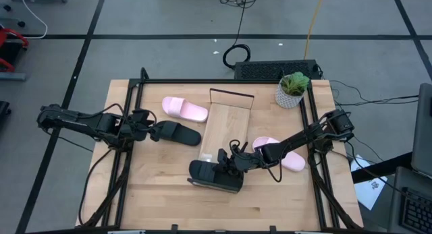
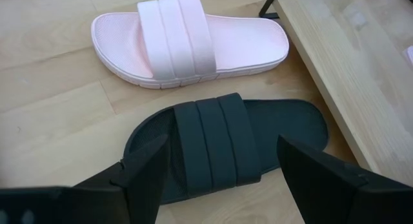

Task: Pick and place slides into the shelf
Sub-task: Put the right black slide on the shelf

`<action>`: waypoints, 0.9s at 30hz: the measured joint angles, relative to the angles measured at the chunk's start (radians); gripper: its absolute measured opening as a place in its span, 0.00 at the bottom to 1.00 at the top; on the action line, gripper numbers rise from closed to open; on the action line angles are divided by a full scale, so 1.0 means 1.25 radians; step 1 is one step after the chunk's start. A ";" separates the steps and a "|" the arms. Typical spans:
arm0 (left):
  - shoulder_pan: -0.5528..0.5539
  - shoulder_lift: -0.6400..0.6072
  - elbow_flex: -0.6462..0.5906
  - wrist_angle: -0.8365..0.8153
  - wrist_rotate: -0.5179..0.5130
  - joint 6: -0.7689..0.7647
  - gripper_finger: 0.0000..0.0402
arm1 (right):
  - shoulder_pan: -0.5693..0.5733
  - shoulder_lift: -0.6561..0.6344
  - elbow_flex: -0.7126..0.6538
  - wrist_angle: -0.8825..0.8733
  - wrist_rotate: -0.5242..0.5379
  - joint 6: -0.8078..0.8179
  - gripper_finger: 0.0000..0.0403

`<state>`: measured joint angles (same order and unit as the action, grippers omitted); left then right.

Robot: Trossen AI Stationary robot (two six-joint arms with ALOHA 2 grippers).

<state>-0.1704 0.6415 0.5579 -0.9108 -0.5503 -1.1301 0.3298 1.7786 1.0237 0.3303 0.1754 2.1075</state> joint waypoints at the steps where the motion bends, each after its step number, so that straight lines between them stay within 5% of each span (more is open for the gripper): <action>1: 0.000 0.000 0.000 0.000 0.000 0.000 0.70 | 0.000 0.000 0.000 0.001 -0.001 -0.001 0.16; 12: 0.000 0.000 0.000 0.000 0.000 0.000 0.70 | 0.000 0.000 0.000 0.031 -0.003 -0.020 0.28; 27: 0.000 0.000 0.000 0.000 0.001 0.000 0.70 | 0.000 0.000 -0.001 0.050 -0.015 -0.020 0.29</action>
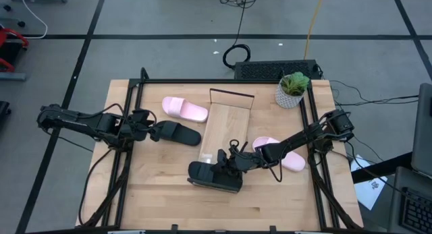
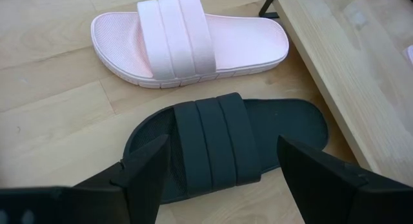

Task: Pick and place slides into the shelf
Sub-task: Put the right black slide on the shelf, then put the black slide on the shelf

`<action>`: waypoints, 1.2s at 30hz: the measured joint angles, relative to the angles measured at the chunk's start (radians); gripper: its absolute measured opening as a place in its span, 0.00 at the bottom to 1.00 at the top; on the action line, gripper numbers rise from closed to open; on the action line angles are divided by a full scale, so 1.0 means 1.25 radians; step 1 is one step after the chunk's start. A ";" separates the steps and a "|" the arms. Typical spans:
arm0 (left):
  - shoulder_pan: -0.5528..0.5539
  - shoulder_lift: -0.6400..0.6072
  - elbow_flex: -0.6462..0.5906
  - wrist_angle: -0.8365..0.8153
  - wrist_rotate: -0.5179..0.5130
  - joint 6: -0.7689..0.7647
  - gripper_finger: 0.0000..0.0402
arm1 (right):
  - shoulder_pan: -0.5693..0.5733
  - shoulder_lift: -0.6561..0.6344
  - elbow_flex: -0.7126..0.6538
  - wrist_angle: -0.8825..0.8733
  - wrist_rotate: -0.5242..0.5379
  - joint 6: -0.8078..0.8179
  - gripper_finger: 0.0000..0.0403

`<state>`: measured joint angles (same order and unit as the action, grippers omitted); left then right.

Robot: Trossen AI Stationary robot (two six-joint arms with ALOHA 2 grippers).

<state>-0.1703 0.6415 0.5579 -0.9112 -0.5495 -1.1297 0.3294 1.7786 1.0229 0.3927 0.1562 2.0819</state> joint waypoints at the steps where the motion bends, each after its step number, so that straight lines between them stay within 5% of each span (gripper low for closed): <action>1: 0.000 0.000 0.000 0.000 0.000 0.000 0.70 | 0.000 0.000 0.000 0.000 0.000 0.000 0.29; 36: 0.000 0.000 0.000 -0.001 0.000 0.022 0.70 | 0.022 -0.029 0.000 -0.035 -0.004 -0.021 0.26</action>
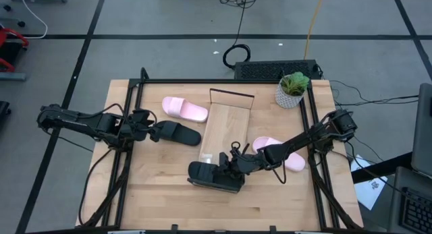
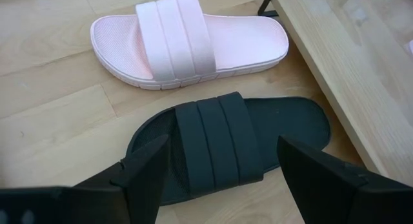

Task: Pick and place slides into the shelf
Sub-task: Put the black slide on the shelf

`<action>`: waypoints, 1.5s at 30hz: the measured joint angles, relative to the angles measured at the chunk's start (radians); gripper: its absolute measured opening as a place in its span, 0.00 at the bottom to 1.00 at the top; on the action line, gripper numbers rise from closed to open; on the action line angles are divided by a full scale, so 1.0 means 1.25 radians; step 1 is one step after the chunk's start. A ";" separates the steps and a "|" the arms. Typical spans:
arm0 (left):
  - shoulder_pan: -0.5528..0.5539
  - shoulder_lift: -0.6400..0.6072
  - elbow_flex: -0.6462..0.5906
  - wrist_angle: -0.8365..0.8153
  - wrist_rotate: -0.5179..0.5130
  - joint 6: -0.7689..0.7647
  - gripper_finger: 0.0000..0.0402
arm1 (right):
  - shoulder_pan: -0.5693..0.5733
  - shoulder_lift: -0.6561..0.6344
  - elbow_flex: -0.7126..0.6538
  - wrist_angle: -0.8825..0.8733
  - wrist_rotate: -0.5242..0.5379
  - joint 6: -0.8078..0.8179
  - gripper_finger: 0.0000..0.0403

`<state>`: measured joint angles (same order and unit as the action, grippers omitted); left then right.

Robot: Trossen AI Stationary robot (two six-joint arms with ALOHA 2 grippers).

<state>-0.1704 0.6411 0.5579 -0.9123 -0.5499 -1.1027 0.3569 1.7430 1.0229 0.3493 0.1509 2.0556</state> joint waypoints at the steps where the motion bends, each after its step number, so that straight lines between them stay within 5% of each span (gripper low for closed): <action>1: 0.000 0.000 0.000 0.000 0.000 0.000 0.70 | 0.001 -0.011 0.000 -0.018 0.000 -0.003 0.26; 12: 0.000 0.000 0.000 0.000 -0.010 -0.001 0.70 | 0.010 -0.158 0.000 -0.288 0.007 -0.058 0.23; 15: 0.000 0.000 0.000 0.001 -0.025 0.012 0.70 | 0.009 -0.199 0.000 -0.335 0.076 -0.109 0.23; 21: 0.000 0.000 0.000 0.001 -0.028 0.102 0.70 | -0.004 -0.261 0.000 -0.342 0.290 -0.316 0.23; 26: 0.000 0.000 0.000 0.001 -0.028 0.135 0.70 | -0.066 -0.285 0.000 -0.277 0.294 -0.578 0.23; 32: 0.000 0.000 0.000 -0.005 -0.031 0.142 0.70 | -0.202 -0.260 0.001 -0.035 0.083 -0.927 0.23; 40: 0.000 0.000 0.000 -0.005 -0.029 -0.031 0.70 | -0.336 -0.176 0.001 0.083 -0.217 -0.987 0.23; 45: 0.000 0.000 0.000 -0.003 0.023 -0.138 0.70 | -0.365 -0.166 0.000 0.133 -0.270 -0.987 0.23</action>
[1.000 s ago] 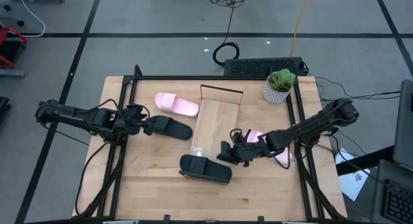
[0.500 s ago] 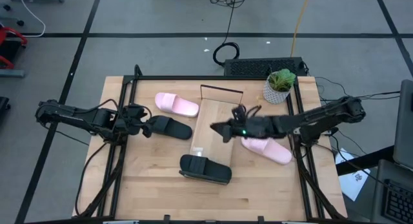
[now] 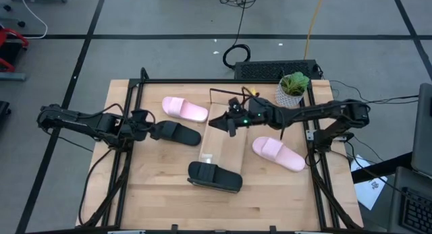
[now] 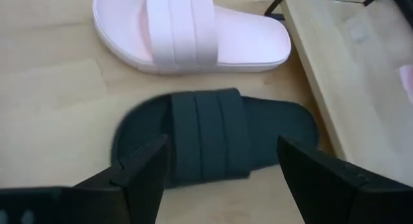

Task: Pick and place slides into the shelf
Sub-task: Put the black slide on the shelf

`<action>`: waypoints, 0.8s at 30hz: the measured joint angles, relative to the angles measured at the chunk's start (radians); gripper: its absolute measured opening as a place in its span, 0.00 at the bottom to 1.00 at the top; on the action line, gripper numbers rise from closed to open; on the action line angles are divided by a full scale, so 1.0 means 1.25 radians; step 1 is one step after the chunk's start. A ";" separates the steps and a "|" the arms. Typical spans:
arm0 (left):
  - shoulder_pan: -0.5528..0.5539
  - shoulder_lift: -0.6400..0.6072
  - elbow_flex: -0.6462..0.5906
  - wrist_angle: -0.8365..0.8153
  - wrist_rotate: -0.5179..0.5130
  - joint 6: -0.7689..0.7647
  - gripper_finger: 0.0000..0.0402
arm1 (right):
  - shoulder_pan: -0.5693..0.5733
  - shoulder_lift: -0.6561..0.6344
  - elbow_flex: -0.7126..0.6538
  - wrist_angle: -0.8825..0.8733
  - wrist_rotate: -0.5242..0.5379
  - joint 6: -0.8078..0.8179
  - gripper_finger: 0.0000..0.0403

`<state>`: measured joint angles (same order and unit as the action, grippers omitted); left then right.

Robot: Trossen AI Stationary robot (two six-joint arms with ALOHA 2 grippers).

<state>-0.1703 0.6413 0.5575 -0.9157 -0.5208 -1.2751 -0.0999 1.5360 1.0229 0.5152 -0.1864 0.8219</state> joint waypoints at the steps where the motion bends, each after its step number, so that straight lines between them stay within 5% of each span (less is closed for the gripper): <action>1: 0.000 0.000 0.000 0.003 0.004 -0.015 0.70 | -0.005 -0.002 0.000 0.014 -0.001 -0.001 0.23; 7: 0.000 0.000 0.000 0.051 0.058 -0.014 0.70 | -0.029 -0.009 0.000 0.133 -0.012 -0.039 0.23; 24: 0.066 0.164 -0.001 -0.050 0.137 0.042 0.70 | -0.046 -0.009 0.000 0.123 -0.020 -0.060 0.23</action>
<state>-0.0874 0.8468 0.5560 -0.9785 -0.3494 -1.2224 -0.1570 1.5253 1.0232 0.6690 -0.2117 0.7467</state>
